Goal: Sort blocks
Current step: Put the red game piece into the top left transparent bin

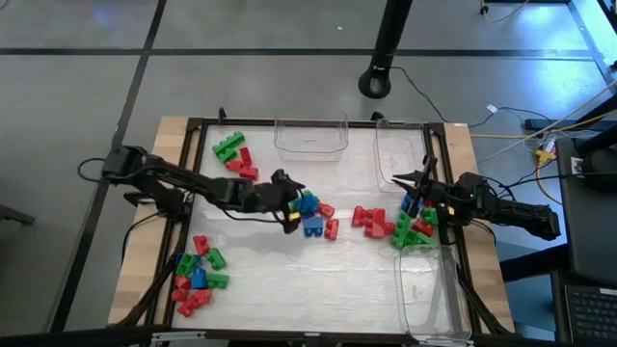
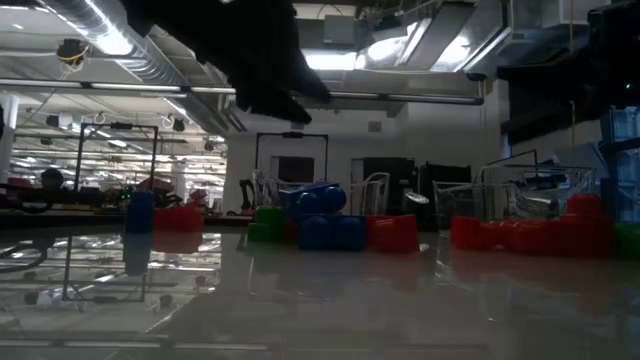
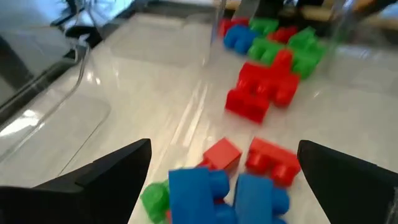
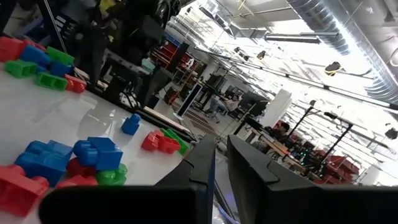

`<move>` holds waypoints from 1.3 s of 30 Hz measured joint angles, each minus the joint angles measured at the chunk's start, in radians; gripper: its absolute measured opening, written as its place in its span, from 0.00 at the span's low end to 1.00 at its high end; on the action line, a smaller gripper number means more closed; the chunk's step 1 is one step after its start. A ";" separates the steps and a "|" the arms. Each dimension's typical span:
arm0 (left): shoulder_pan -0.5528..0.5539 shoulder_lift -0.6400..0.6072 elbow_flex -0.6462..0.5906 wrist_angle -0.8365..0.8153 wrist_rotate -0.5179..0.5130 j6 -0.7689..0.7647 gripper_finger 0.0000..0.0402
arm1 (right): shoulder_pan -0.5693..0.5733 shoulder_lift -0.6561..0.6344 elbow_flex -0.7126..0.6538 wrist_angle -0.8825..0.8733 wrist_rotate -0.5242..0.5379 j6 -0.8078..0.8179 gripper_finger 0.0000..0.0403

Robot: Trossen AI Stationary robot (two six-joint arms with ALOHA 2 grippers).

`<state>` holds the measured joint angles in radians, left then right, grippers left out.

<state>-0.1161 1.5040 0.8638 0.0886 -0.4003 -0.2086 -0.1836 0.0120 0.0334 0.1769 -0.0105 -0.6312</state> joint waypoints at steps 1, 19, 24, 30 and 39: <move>-0.002 0.015 0.005 -0.013 -0.015 -0.001 0.98 | 0.000 0.000 0.000 0.001 0.000 -0.004 0.11; 0.042 0.184 0.013 -0.029 -0.052 -0.046 0.98 | 0.000 0.000 0.000 0.001 0.004 -0.051 0.11; 0.047 0.211 0.013 -0.024 -0.048 -0.077 0.98 | 0.000 0.000 0.000 -0.001 0.006 -0.051 0.11; 0.042 0.222 0.013 -0.018 -0.021 -0.086 0.98 | 0.000 0.000 0.000 -0.003 0.006 -0.051 0.11; 0.034 0.246 0.013 -0.019 -0.019 -0.079 0.98 | 0.000 0.000 0.000 -0.013 0.002 -0.051 0.11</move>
<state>-0.0824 1.7498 0.8768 0.0696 -0.4191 -0.2877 -0.1837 0.0120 0.0339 0.1635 -0.0083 -0.6823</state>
